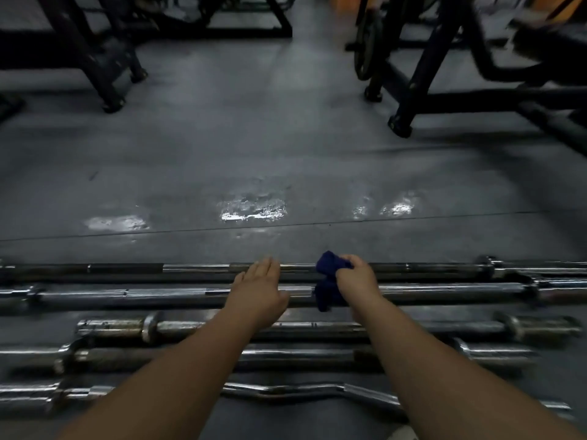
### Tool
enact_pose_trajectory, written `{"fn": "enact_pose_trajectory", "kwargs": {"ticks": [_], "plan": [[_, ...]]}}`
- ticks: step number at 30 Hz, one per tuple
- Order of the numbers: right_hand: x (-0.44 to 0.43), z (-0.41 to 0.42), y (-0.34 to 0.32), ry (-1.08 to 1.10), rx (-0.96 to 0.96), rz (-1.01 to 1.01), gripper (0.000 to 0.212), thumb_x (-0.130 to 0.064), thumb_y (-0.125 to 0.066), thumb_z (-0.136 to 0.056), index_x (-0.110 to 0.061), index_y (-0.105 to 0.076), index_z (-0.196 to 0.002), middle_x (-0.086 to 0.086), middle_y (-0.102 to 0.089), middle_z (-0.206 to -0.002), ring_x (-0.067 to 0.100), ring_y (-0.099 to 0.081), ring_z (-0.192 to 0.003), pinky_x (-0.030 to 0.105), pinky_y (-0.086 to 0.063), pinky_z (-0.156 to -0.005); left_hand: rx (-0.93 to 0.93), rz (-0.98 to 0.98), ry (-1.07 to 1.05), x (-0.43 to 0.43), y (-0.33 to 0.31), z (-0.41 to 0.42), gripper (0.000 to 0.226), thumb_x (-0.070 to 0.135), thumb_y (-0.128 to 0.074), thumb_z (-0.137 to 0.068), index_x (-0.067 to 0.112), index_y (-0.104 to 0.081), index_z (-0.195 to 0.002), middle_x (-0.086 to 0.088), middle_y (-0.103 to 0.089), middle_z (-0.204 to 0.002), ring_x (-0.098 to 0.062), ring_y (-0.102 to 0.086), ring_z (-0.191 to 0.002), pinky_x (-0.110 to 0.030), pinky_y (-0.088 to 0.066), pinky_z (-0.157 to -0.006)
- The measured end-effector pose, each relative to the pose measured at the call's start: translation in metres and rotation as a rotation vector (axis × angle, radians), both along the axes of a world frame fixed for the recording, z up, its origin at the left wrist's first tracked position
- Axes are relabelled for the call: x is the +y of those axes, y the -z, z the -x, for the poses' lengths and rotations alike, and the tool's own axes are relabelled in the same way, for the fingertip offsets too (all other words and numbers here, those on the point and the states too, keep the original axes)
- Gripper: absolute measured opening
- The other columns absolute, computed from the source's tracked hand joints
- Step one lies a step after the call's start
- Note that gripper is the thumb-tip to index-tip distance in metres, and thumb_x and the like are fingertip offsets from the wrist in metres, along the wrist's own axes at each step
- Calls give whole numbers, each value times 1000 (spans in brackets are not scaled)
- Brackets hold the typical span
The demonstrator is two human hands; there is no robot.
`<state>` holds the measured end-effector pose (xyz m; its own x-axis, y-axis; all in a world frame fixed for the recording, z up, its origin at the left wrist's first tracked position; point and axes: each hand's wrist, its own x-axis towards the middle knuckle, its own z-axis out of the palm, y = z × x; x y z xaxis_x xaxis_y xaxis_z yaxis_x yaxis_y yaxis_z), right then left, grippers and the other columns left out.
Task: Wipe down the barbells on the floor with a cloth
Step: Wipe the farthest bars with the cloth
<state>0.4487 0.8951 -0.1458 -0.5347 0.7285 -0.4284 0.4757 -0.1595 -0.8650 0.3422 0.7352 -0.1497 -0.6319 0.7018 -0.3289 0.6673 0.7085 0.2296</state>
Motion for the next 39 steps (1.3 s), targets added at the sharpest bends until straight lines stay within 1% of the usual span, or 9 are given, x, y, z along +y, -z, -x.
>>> {"fn": "enact_pose_trajectory", "kwargs": {"ticks": [3,6,12,18,26,29,32,34,39], "plan": [[-19,-38,-41,-9,29,-89,32,3,-44,-87,-21,-61,-101,8,-64,-96,28,-62,-87,39,-54,-75,57,-70,24,-4,-40,-28,74,43,-36,-98,19,-1,-159,-5,3,-167,-23,-7,-153,-43,-11,-123],[-28,-65,-72,-38,36,-174,33,3,-43,-87,-23,-59,-102,4,-62,-94,22,-59,-85,32,-50,-66,76,-127,30,-6,-73,-53,73,40,-36,-97,19,-2,-159,-4,3,-167,-23,-7,-153,-44,-13,-122],[-17,-90,-100,12,106,-204,33,3,-43,-86,-23,-59,-99,7,-65,-97,26,-61,-88,31,-49,-68,145,-143,88,-8,-95,-85,72,40,-38,-98,21,-5,-159,-2,1,-167,-21,-6,-153,-44,-10,-121],[-8,-69,-60,-41,45,-210,32,3,-45,-88,-22,-59,-103,-4,-59,-91,13,-56,-80,29,-45,-64,95,-104,53,6,-45,-70,72,41,-38,-97,19,-8,-158,-4,-5,-167,-24,-11,-152,-45,-14,-121],[46,-24,42,-24,-78,-140,31,4,-46,-89,-23,-58,-97,-2,-61,-88,13,-57,-76,27,-45,-58,-23,11,76,73,64,-15,71,40,-39,-95,17,-14,-158,-5,-9,-167,-22,-11,-152,-44,-16,-122],[76,-5,74,-17,-97,-169,37,3,-44,-88,-24,-61,-106,1,-63,-104,15,-59,-86,27,-49,-66,-18,25,100,97,101,9,68,40,-37,-96,16,-17,-157,-5,-13,-166,-22,-13,-152,-44,-18,-121],[102,18,98,-91,-123,-304,39,-2,-46,-90,-21,-58,-122,-3,-52,-120,14,-53,-102,30,-46,-93,-14,36,110,118,136,34,67,45,-34,-97,20,-17,-157,-3,-13,-166,-22,-11,-152,-47,-15,-121],[110,36,117,-200,-155,-440,37,-10,-50,-93,-19,-54,-129,-5,-44,-123,13,-47,-109,29,-40,-99,-22,57,122,128,155,45,68,50,-30,-97,23,-12,-157,-3,-7,-166,-22,-5,-152,-50,-10,-122],[109,66,174,-637,-351,-903,36,-39,-44,-96,-24,-61,-123,-1,-59,-125,21,-50,-120,41,-33,-107,17,29,79,131,186,47,81,63,3,-83,31,9,-157,4,15,-166,-16,17,-151,-50,9,-121]]}}
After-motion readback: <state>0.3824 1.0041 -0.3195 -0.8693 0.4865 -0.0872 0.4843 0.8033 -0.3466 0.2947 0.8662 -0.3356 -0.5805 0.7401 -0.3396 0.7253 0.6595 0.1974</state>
